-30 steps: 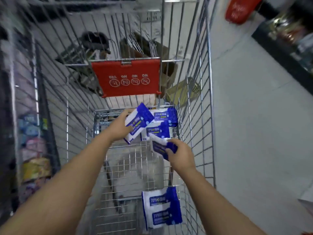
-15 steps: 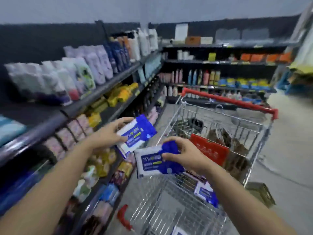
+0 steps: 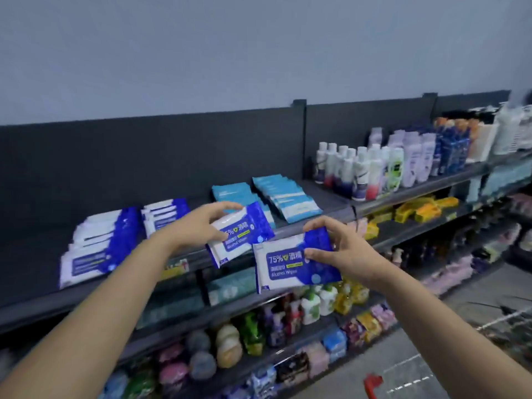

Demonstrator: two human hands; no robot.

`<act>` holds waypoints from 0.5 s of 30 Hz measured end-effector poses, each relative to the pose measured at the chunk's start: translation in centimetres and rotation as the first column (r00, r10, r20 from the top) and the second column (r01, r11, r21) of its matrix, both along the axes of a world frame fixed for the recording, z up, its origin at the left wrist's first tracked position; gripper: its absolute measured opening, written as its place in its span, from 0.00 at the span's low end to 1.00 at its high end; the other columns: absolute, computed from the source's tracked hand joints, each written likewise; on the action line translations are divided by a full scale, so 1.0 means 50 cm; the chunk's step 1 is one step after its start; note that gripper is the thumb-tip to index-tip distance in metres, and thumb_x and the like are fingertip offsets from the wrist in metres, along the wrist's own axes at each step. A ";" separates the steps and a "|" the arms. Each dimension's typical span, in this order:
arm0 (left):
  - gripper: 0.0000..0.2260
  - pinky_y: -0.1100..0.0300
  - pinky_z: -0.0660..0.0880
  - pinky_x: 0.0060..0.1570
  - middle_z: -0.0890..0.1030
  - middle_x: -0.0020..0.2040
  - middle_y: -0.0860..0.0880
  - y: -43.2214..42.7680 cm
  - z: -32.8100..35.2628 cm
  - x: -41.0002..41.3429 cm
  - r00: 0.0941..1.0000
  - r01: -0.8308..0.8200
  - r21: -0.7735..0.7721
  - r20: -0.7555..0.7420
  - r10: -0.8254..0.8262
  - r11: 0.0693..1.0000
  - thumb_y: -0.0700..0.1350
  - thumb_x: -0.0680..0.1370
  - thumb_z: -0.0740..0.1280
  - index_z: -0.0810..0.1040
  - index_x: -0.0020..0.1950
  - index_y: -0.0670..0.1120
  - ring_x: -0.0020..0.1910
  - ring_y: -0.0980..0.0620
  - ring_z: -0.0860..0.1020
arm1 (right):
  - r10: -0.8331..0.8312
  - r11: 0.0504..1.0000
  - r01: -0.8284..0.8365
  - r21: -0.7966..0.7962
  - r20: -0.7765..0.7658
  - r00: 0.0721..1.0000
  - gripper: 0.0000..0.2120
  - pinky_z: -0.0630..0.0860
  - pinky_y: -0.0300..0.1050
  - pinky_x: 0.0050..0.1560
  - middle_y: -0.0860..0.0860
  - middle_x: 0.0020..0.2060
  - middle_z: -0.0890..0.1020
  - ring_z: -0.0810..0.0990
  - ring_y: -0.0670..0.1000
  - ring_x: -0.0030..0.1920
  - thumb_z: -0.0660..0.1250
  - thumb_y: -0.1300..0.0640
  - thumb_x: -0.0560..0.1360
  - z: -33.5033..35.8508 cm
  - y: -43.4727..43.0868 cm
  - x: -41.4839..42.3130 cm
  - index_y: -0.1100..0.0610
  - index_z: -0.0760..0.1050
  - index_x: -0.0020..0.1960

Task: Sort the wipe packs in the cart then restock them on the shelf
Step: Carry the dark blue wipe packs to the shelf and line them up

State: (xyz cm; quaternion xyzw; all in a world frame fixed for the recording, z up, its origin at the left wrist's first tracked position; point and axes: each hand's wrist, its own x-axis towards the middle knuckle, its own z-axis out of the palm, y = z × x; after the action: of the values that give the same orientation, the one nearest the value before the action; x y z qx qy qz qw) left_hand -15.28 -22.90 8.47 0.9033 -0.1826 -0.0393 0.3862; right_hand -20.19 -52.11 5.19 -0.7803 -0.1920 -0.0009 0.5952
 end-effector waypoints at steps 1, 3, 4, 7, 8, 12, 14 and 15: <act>0.27 0.59 0.72 0.55 0.78 0.57 0.44 0.036 -0.001 -0.005 0.999 -0.032 0.022 0.006 0.031 0.999 0.34 0.71 0.68 0.71 0.63 0.58 0.50 0.51 0.76 | 0.024 1.000 -0.024 -0.011 0.012 1.000 0.13 0.79 0.42 0.43 0.50 0.41 0.81 0.81 0.45 0.40 0.70 0.68 0.72 0.002 0.030 0.014 0.54 0.73 0.50; 0.27 0.68 0.71 0.47 0.77 0.57 0.44 0.105 -0.011 -0.006 0.995 -0.097 0.082 -0.001 0.098 0.992 0.31 0.73 0.66 0.70 0.66 0.55 0.51 0.53 0.73 | 0.071 0.997 -0.070 -0.025 0.013 0.997 0.12 0.79 0.46 0.44 0.51 0.40 0.81 0.80 0.48 0.40 0.70 0.68 0.72 0.002 0.088 0.041 0.56 0.72 0.50; 0.26 0.71 0.69 0.47 0.76 0.58 0.46 0.139 -0.017 -0.003 0.991 -0.134 0.102 -0.009 0.135 0.986 0.31 0.73 0.66 0.70 0.66 0.55 0.55 0.53 0.73 | 0.092 0.995 -0.092 -0.031 0.003 0.996 0.12 0.80 0.48 0.44 0.52 0.40 0.81 0.81 0.50 0.40 0.70 0.68 0.72 0.003 0.115 0.053 0.57 0.72 0.51; 0.26 0.61 0.68 0.60 0.74 0.63 0.51 0.231 -0.038 0.021 0.975 -0.220 0.124 -0.016 0.223 0.968 0.33 0.73 0.67 0.72 0.64 0.57 0.65 0.53 0.70 | 0.128 0.990 -0.129 -0.062 -0.019 0.992 0.11 0.81 0.52 0.45 0.56 0.42 0.82 0.82 0.54 0.42 0.69 0.66 0.73 0.002 0.194 0.098 0.56 0.72 0.52; 0.25 0.59 0.68 0.62 0.73 0.64 0.52 0.259 -0.044 0.032 0.969 -0.243 0.118 -0.020 0.247 0.963 0.33 0.73 0.67 0.72 0.64 0.57 0.66 0.54 0.69 | 0.138 0.988 -0.139 -0.072 -0.026 0.990 0.11 0.81 0.53 0.45 0.58 0.44 0.82 0.83 0.56 0.43 0.69 0.66 0.73 0.000 0.221 0.113 0.55 0.72 0.52; 0.22 0.53 0.70 0.59 0.72 0.62 0.51 0.350 -0.068 0.102 0.952 -0.290 0.068 -0.078 0.294 0.955 0.32 0.74 0.66 0.72 0.62 0.53 0.65 0.54 0.69 | 0.153 0.984 -0.157 -0.081 -0.045 0.987 0.11 0.81 0.54 0.45 0.62 0.49 0.81 0.82 0.61 0.47 0.69 0.66 0.74 -0.016 0.329 0.184 0.54 0.72 0.51; 0.21 0.50 0.72 0.59 0.73 0.62 0.50 0.385 -0.081 0.151 0.953 -0.283 0.077 -0.092 0.290 0.956 0.33 0.73 0.67 0.72 0.60 0.53 0.64 0.51 0.71 | 0.160 0.982 -0.163 -0.092 -0.043 0.986 0.11 0.81 0.54 0.46 0.61 0.50 0.81 0.82 0.61 0.48 0.68 0.66 0.74 -0.025 0.379 0.224 0.53 0.72 0.51; 0.20 0.51 0.71 0.59 0.73 0.62 0.51 0.399 -0.088 0.177 0.953 -0.280 0.082 -0.094 0.287 0.956 0.34 0.74 0.68 0.72 0.61 0.52 0.62 0.51 0.72 | 0.163 0.981 -0.166 -0.097 -0.044 0.986 0.12 0.81 0.55 0.48 0.61 0.50 0.81 0.82 0.61 0.48 0.68 0.66 0.75 -0.031 0.402 0.245 0.52 0.72 0.51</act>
State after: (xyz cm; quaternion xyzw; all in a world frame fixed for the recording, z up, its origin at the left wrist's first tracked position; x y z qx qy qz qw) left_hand -6.44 -2.97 4.08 0.9294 -0.0290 -0.0370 0.3660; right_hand -7.92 -32.02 3.63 -0.7905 -0.2448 0.0720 0.5568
